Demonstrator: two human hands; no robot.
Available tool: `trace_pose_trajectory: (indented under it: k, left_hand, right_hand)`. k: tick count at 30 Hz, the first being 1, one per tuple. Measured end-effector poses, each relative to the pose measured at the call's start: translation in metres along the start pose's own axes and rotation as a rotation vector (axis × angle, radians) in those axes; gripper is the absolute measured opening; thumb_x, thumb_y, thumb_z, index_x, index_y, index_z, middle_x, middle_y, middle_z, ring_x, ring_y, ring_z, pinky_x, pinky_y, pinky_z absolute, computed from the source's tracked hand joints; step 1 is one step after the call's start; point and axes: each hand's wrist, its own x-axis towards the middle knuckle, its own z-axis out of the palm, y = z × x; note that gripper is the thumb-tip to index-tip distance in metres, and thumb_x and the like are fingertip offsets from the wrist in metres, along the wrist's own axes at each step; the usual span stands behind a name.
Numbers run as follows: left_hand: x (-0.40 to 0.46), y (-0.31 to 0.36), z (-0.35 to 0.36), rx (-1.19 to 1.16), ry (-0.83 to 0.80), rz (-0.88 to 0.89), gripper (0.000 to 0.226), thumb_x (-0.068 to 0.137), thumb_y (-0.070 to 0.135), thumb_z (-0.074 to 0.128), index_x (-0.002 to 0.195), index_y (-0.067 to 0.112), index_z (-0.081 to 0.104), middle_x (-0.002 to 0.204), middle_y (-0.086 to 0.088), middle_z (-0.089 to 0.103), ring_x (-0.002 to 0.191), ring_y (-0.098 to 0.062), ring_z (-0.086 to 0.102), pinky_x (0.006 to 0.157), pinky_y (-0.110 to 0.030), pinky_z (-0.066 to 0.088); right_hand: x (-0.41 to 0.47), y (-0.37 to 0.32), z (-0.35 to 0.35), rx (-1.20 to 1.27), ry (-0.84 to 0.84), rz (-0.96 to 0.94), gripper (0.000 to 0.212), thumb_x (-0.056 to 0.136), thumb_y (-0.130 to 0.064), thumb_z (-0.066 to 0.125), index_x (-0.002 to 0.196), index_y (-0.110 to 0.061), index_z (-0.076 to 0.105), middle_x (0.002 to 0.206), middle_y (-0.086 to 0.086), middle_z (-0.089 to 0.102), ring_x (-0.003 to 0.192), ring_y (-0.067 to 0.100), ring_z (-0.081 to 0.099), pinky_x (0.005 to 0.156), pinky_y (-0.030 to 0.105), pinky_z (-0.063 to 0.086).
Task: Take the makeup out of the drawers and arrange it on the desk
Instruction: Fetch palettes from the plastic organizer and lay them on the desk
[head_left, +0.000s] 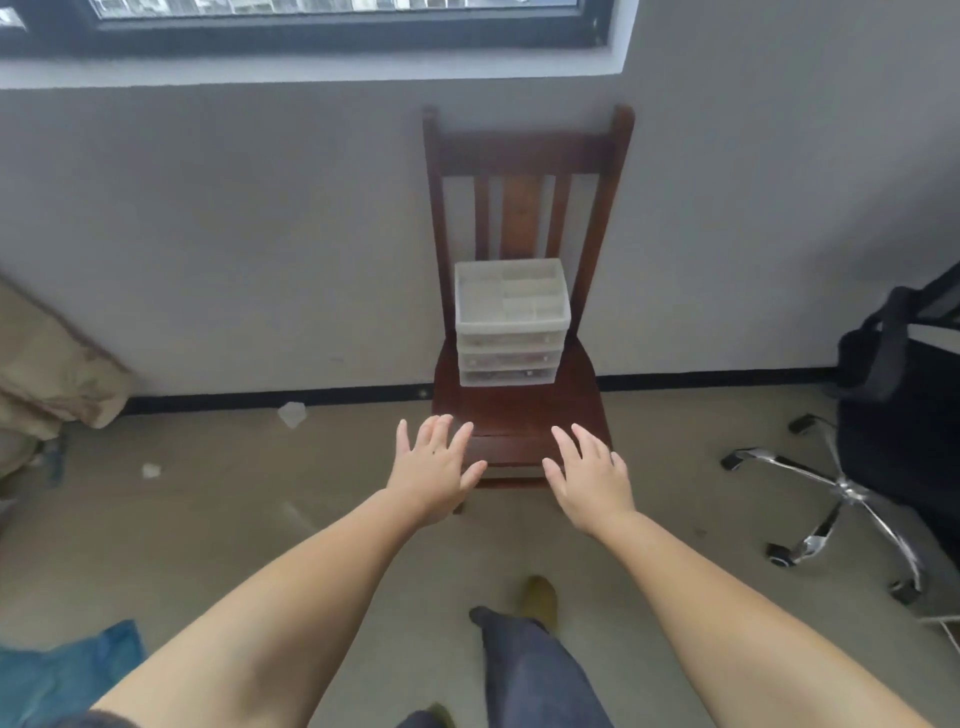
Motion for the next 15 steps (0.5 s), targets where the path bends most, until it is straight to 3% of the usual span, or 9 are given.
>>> trace_pose_trajectory:
  k: [10,13,15]
  left_hand:
    - [0.223,-0.008,-0.003,-0.098,0.015,-0.048,0.064,0.097,0.039,0.038,0.151,0.019,0.009,0.158,-0.007,0.010,0.146,-0.021,0.005,0.116,-0.049,0.003]
    - [0.273,-0.017,0.010,-0.101,0.009,-0.028,0.068,0.095,0.030,0.040,0.151,0.018,0.004,0.159,-0.006,0.005,0.146,-0.021,0.001,0.117,-0.047,0.003]
    - [0.298,-0.025,0.022,-0.085,0.001,-0.015,0.069,0.095,0.026,0.039,0.151,0.018,0.000,0.159,-0.005,-0.002,0.147,-0.021,-0.003,0.117,-0.047,0.000]
  right_hand:
    - [0.227,0.012,0.021,0.278,-0.246,0.002,0.053,0.101,-0.042,0.029,0.149,-0.023,0.021,0.155,0.005,0.021,0.140,0.025,0.024,0.109,0.043,0.030]
    - [0.279,0.014,0.049,0.531,-0.304,0.145,0.051,0.101,-0.039,0.030,0.148,-0.021,0.023,0.152,0.008,0.029,0.137,0.027,0.031,0.109,0.040,0.031]
    - [0.309,0.009,0.067,0.787,-0.324,0.337,0.048,0.101,-0.034,0.031,0.147,-0.022,0.026,0.148,0.009,0.037,0.133,0.027,0.039,0.110,0.040,0.033]
